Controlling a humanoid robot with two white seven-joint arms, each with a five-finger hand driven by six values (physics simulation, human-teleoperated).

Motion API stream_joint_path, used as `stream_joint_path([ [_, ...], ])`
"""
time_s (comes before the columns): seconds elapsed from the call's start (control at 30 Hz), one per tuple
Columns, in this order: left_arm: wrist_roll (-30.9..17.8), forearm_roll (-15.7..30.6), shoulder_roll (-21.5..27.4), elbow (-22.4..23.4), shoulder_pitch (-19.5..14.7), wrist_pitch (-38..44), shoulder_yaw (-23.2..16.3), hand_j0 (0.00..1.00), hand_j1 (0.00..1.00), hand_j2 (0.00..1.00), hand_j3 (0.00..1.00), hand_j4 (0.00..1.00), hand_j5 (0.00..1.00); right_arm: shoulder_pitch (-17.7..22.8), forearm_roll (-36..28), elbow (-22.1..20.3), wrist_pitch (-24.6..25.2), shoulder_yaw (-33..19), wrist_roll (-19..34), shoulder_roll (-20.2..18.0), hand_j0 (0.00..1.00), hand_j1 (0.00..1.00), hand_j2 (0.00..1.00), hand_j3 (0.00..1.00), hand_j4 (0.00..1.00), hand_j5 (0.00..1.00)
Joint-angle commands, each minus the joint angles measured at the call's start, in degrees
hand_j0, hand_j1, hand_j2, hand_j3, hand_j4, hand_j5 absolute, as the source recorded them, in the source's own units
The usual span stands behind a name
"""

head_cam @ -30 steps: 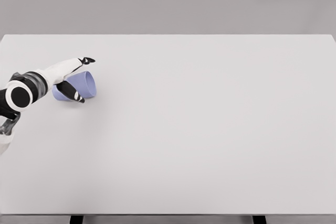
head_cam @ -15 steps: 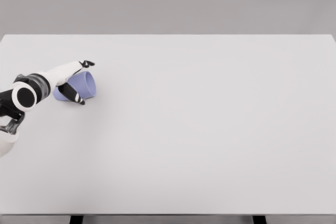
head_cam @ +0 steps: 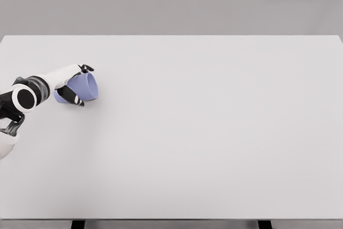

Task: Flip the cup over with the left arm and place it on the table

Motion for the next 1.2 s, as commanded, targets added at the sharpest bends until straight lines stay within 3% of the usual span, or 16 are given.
stream_joint_path([
  [0.0, 0.02, -0.14, 0.03, 0.03, 0.0, -0.1, 0.01, 0.82, 0.82, 0.82, 0.82, 0.82, 0.82, 0.0, -0.03, 0.0, -0.01, 0.05, 0.01, 0.0, 1.0, 1.0, 1.0, 1.0, 1.0, 1.0],
  [0.23, 0.02, -0.05, -0.05, -0.06, 0.09, 0.26, 0.01, 0.73, 0.73, 0.73, 0.73, 0.73, 0.73, 0.0, -0.03, 0.0, -0.01, 0.05, 0.01, 0.0, 1.0, 1.0, 1.0, 1.0, 1.0, 1.0],
  [0.87, 0.02, 2.23, 0.21, -2.61, -0.18, 0.08, 1.24, 0.65, 0.65, 0.65, 0.65, 0.65, 0.65, 0.0, 0.06, 0.0, -0.01, -0.04, 0.01, 0.0, 1.0, 1.0, 1.0, 1.0, 1.0, 1.0],
  [1.17, 0.02, 7.86, 0.74, -3.58, -0.09, -0.53, 8.09, 0.65, 0.65, 0.65, 0.65, 0.65, 0.65, 0.0, -0.03, 0.0, -0.01, 0.05, 0.01, 0.0, 1.0, 1.0, 1.0, 1.0, 1.0, 1.0],
])
